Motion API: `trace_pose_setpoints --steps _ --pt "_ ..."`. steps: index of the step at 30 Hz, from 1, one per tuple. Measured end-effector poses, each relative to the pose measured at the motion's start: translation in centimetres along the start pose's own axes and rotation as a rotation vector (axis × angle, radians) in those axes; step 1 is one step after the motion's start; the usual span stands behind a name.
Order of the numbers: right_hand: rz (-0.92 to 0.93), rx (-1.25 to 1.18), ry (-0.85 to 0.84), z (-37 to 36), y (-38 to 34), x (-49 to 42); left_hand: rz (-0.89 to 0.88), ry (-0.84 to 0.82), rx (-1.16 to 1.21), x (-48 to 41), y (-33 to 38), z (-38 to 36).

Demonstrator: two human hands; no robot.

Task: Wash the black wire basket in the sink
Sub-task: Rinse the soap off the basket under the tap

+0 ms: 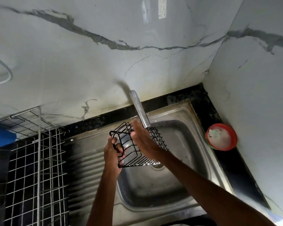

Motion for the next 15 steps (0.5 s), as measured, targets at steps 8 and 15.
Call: trace_pose_setpoints --steps 8,15 --pt "-0.151 -0.134 -0.02 0.5 12.7 -1.8 -0.015 0.079 0.091 0.8 1.2 2.1" --pt "-0.47 -0.245 0.146 2.4 16.0 2.4 0.028 0.229 0.207 2.4 0.4 2.7"
Point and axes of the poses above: each hand's wrist, its own x-axis away from the middle knuckle, its own z-axis out of the back of the hand, y = z × x, the point moved 10 cm from there along -x, towards the middle knuckle, and after that the axes turned 1 degree about y, right-handed, at the moved point
